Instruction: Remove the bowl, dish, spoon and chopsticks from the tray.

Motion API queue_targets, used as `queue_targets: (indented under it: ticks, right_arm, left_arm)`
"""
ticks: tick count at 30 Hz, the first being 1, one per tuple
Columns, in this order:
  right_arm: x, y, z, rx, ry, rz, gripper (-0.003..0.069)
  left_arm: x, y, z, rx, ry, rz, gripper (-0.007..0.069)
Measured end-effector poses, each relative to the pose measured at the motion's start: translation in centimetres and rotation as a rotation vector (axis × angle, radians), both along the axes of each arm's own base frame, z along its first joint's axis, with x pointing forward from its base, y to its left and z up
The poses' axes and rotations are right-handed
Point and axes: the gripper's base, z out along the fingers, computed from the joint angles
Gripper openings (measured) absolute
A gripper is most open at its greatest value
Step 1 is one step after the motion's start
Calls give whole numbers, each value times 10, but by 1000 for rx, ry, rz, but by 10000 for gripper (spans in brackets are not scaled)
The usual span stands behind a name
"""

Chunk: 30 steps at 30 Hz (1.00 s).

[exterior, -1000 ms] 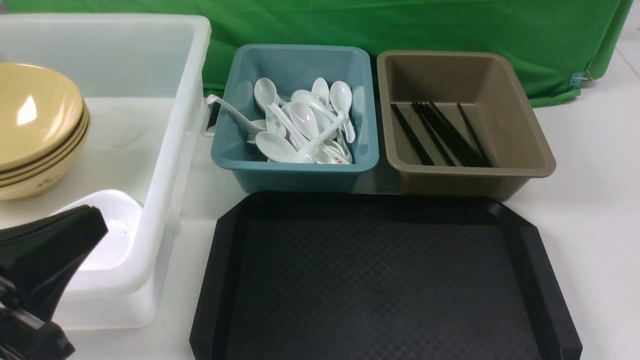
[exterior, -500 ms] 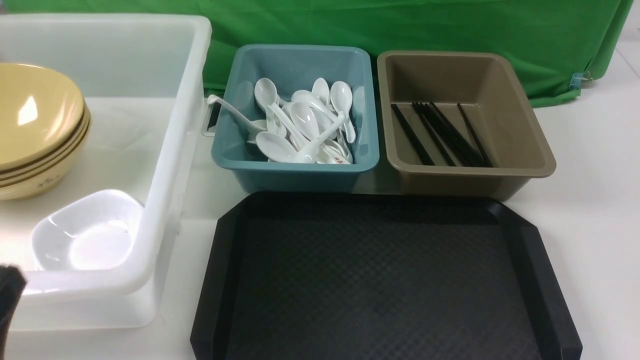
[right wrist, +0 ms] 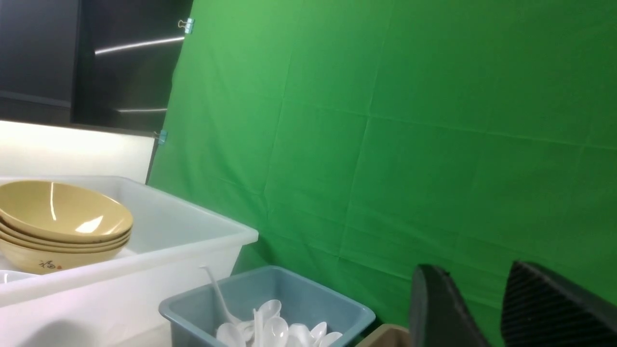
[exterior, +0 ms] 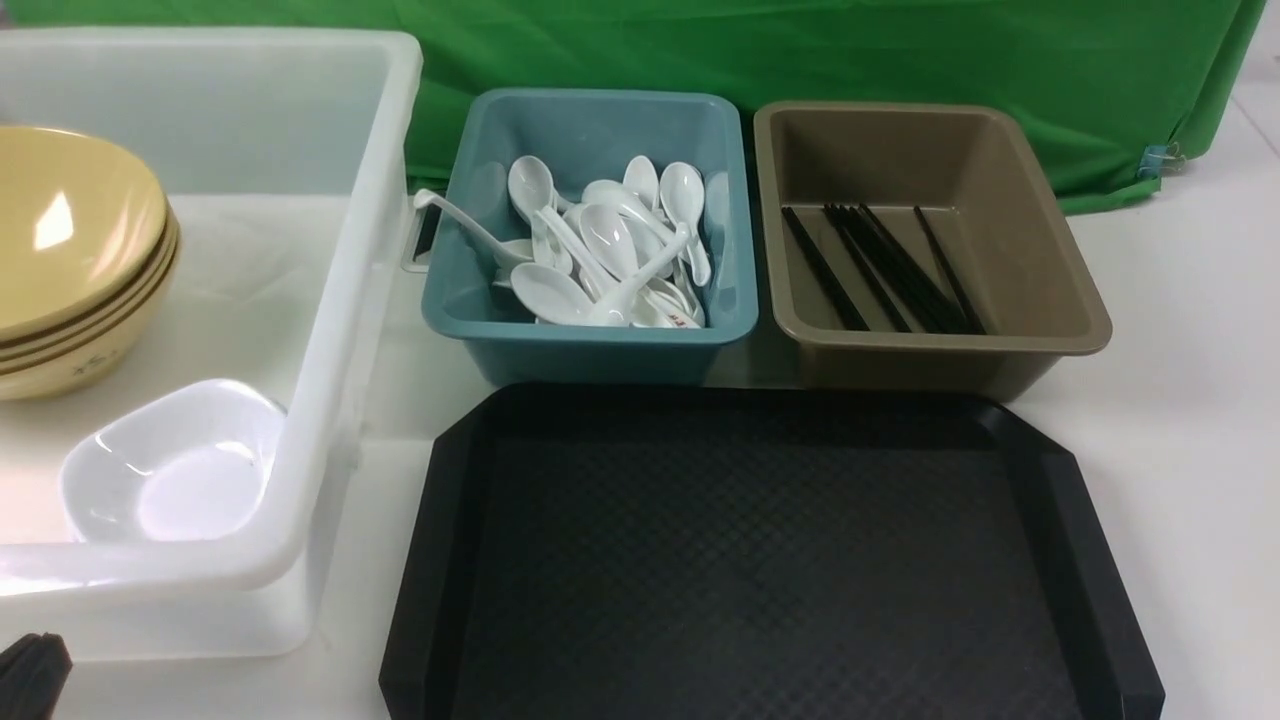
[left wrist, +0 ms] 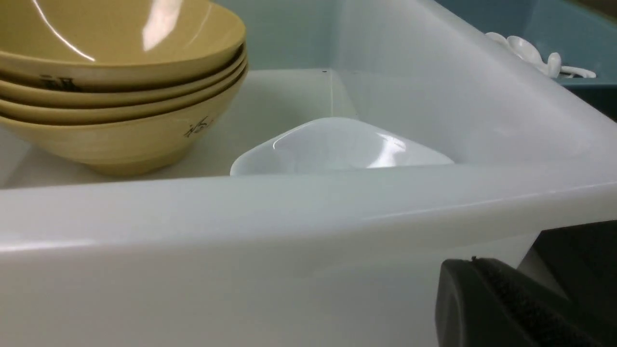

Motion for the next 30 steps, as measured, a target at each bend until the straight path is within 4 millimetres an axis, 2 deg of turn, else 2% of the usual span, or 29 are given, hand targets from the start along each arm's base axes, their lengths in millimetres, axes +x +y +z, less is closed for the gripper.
queue_targets:
  ticks: [23, 30]
  right_arm:
    - [0, 0, 0, 3, 2, 1, 239]
    - [-2, 2, 2, 97, 47, 72, 239]
  left_arm:
    - [0, 0, 0, 20, -1, 1, 3]
    - [0, 0, 0, 20, -1, 1, 3]
